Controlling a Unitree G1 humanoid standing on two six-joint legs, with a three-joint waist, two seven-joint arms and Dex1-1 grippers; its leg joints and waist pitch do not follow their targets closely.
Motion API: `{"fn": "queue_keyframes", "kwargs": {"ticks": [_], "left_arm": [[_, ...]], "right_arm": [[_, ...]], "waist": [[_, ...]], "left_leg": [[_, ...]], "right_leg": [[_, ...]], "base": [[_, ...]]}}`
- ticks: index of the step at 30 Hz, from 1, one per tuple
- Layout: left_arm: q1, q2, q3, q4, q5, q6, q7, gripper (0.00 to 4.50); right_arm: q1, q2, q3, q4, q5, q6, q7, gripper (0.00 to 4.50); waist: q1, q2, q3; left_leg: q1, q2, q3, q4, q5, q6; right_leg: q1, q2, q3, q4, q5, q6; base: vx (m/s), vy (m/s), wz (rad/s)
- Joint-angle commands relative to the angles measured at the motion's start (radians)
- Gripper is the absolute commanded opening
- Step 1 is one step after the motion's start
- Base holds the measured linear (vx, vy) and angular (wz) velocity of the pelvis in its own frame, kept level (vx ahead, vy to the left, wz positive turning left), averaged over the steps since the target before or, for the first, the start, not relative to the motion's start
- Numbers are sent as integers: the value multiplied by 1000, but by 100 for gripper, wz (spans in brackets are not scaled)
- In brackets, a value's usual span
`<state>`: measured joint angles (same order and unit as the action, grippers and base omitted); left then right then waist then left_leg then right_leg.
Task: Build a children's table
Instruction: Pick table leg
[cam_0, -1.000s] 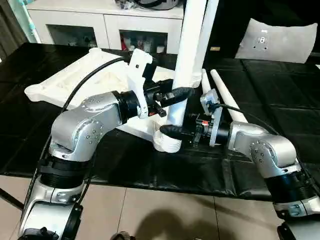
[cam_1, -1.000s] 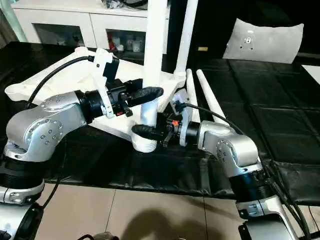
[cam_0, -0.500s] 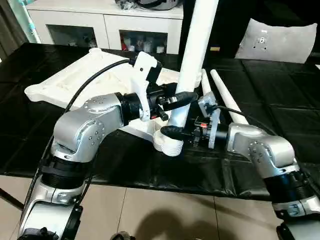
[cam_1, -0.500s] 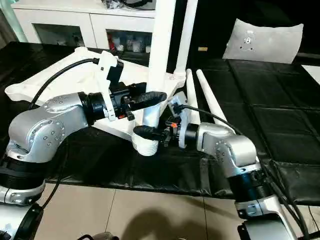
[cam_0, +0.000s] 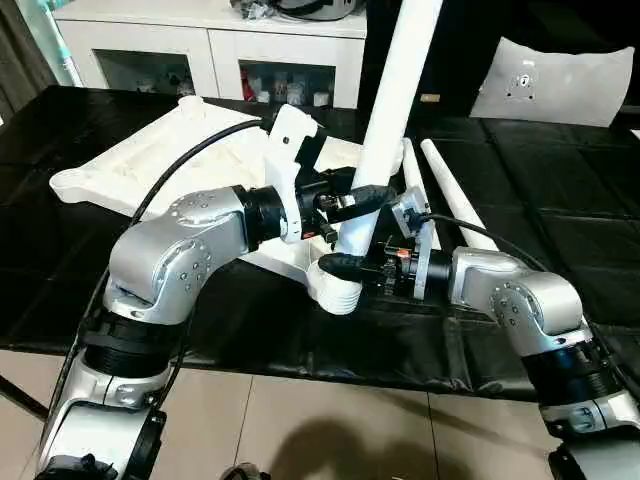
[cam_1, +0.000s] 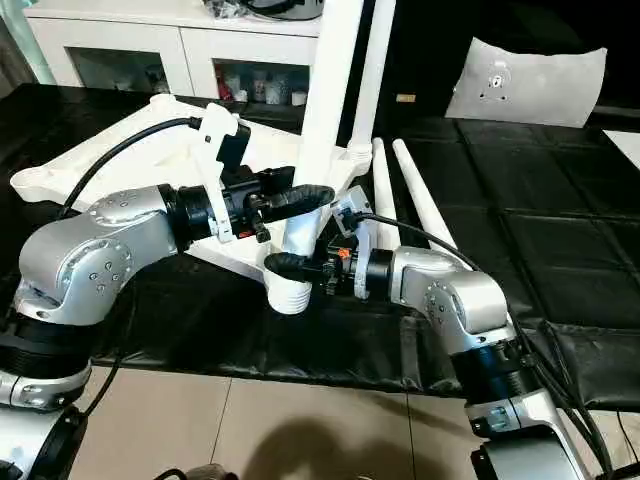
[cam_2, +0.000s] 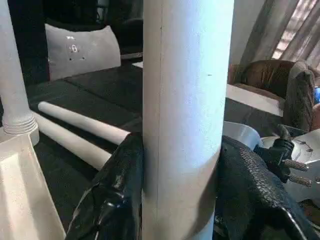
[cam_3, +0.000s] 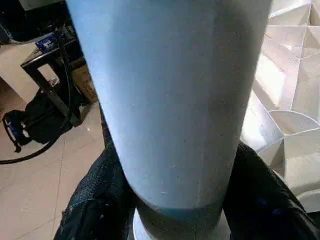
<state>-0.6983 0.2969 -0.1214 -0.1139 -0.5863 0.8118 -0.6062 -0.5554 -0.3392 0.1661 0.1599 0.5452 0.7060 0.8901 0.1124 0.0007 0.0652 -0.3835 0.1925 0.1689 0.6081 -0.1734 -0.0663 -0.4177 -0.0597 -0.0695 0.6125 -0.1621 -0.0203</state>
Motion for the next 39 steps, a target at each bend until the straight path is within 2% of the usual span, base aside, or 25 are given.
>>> {"fn": "queue_keyframes", "kwargs": {"ticks": [1,3,8,12,14,15,19,21,24,27,28,30,33,35,38,39], "left_arm": [[-34,-36,44,-29,-66,27,-3,215],[-37,-50,63,-34,-101,43,-6,250],[-39,-99,105,-35,-166,51,5,250],[-39,-144,139,-38,-209,85,17,250],[-32,-142,118,-48,-189,90,7,250],[-24,-127,84,-54,-162,82,-10,250],[-14,-74,-25,-56,-39,37,-31,250],[-15,-77,-20,-53,-39,46,-20,256],[-18,-81,1,-47,-47,68,-15,299],[-4,-51,-25,-46,-18,32,-45,298],[8,-36,-37,-45,-2,17,-55,331],[22,-28,-44,-42,6,6,-65,337],[53,-64,5,-44,-51,-1,-79,371],[77,-119,64,-62,-135,-21,-112,383],[82,-163,109,-60,-213,-2,-105,390],[82,-163,109,-60,-213,-2,-105,395]], "right_arm": [[-10,4,-8,26,-21,-2,-18,199],[-5,9,-6,23,-25,-8,-21,198],[7,17,-2,16,-33,-14,-23,194],[7,23,-1,22,-39,-18,-21,192],[6,25,1,23,-43,-22,-23,191],[5,25,6,27,-53,-32,-25,191],[14,22,31,25,-90,-64,-33,190],[15,23,32,24,-95,-72,-35,189],[24,24,41,25,-120,-104,-37,189],[44,32,45,30,-134,-131,-38,189],[55,37,46,30,-140,-143,-42,189],[69,42,46,29,-146,-158,-45,189],[95,54,29,16,-133,-177,-44,189],[110,55,28,6,-132,-180,-39,189],[119,57,26,2,-136,-184,-38,189],[119,57,26,2,-136,-184,-38,189]], "waist": [[0,-3,-84],[0,-5,-84],[1,-7,-82],[2,-8,-83],[2,-8,-83],[2,-4,-83],[0,-2,-83],[1,-3,-83],[1,0,-83],[0,-1,-83],[0,-1,-82],[-2,-3,-83],[0,0,-81],[-1,5,-82],[0,2,-81],[-1,1,-80]], "left_leg": [[10,24,-3,-58,-124,-4],[10,24,-4,-58,-126,-3],[11,24,-4,-59,-139,0],[11,24,-5,-58,-130,5],[10,24,-5,-58,-135,9],[11,24,-5,-59,-137,8],[13,26,-7,-61,-147,4],[11,26,-6,-61,-139,-2],[11,25,-7,-59,-138,-2],[12,25,-7,-61,-149,0],[12,25,-7,-61,-153,0],[12,26,-7,-62,-154,-2],[12,27,-6,-62,-166,-4],[13,26,-7,-62,-174,-6],[14,27,-7,-62,-187,-3],[13,26,-7,-63,-194,0]], "right_leg": [[66,-68,44,-68,-240,-148],[67,-68,43,-69,-242,-149],[66,-68,42,-72,-272,-140],[65,-67,42,-71,-261,-141],[66,-68,41,-74,-276,-136],[65,-68,42,-75,-284,-133],[63,-68,42,-77,-295,-120],[65,-69,43,-73,-278,-130],[66,-69,42,-71,-254,-140],[65,-69,43,-75,-275,-135],[64,-69,43,-75,-280,-132],[65,-68,42,-74,-273,-136],[64,-71,43,-77,-277,-143],[65,-69,42,-75,-280,-146],[64,-69,41,-78,-287,-152],[64,-68,41,-80,-300,-147]], "base": [[0,0,0],[0,0,0],[0,0,0],[0,0,0],[0,0,0],[0,0,0],[0,0,0],[0,0,0],[0,0,0],[0,0,0],[0,0,0],[0,0,0],[0,0,0],[0,0,0],[0,0,0],[0,0,0]]}}
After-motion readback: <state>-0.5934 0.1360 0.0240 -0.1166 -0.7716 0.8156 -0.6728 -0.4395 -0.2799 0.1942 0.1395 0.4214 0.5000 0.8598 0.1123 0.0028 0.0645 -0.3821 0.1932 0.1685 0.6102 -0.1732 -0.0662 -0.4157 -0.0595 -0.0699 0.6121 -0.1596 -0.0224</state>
